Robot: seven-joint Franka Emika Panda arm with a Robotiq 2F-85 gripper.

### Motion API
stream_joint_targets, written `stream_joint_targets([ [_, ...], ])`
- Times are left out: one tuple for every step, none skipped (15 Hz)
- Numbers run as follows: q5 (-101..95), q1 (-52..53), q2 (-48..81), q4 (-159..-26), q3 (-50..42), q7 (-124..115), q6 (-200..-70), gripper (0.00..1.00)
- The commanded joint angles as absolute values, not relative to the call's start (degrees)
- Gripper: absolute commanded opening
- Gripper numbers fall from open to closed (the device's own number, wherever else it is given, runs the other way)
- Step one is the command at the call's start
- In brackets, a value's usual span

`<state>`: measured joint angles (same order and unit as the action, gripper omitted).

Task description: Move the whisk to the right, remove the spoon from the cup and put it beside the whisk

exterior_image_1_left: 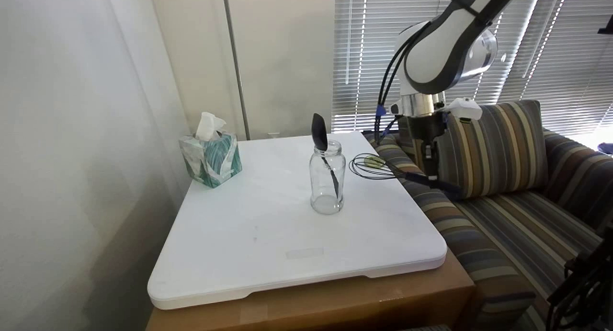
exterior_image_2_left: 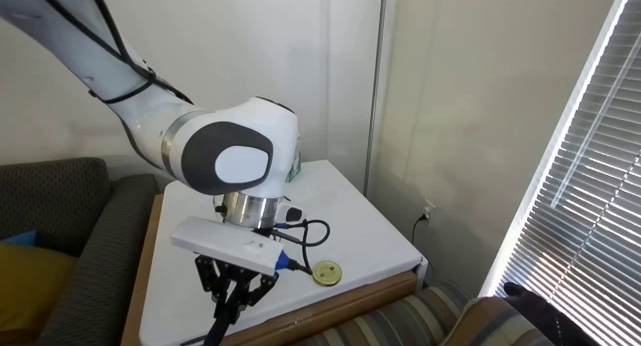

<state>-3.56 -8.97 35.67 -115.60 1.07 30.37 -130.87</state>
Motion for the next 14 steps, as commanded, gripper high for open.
stream_joint_targets([
  [-2.68, -10.63, 37.57, -111.88, 1.73, 29.77, -134.34, 0.06],
  [-3.0, -10.51, 38.11, -111.09, 1.49, 29.02, -135.89, 0.06],
  [-2.66, -10.87, 38.9, -109.96, 1.7, 28.88, -136.88, 0.06],
  [-2.81, -11.01, 39.87, -108.22, 1.79, 28.9, -137.02, 0.06],
  [-3.34, -10.81, 40.64, -106.16, 1.75, 28.93, -136.7, 0.06],
  [-3.74, -10.6, 41.35, -103.94, 1.7, 28.94, -135.98, 0.06],
  [-4.13, -10.49, 42.01, -101.53, 1.75, 29.4, -135.07, 0.06],
  [-4.46, -10.31, 42.85, -98.86, 1.69, 29.42, -134.18, 0.06],
  [-4.47, -10.35, 43.79, -96.12, 1.87, 29.73, -133.24, 0.06],
  [-4.32, -10.4, 44.75, -93.66, 2.08, 29.92, -132.45, 0.06],
  [-3.95, -10.55, 45.87, -91.16, 2.47, 30.29, -131.26, 0.06],
  [-3.51, -10.6, 47.39, -88.56, 2.8, 30.27, -129.97, 0.06],
  [-2.93, -10.7, 49.11, -86.23, 3.04, 29.87, -128.73, 0.06],
  [-2.11, -10.9, 50.55, -84.2, 3.4, 29.49, -127.05, 0.06],
])
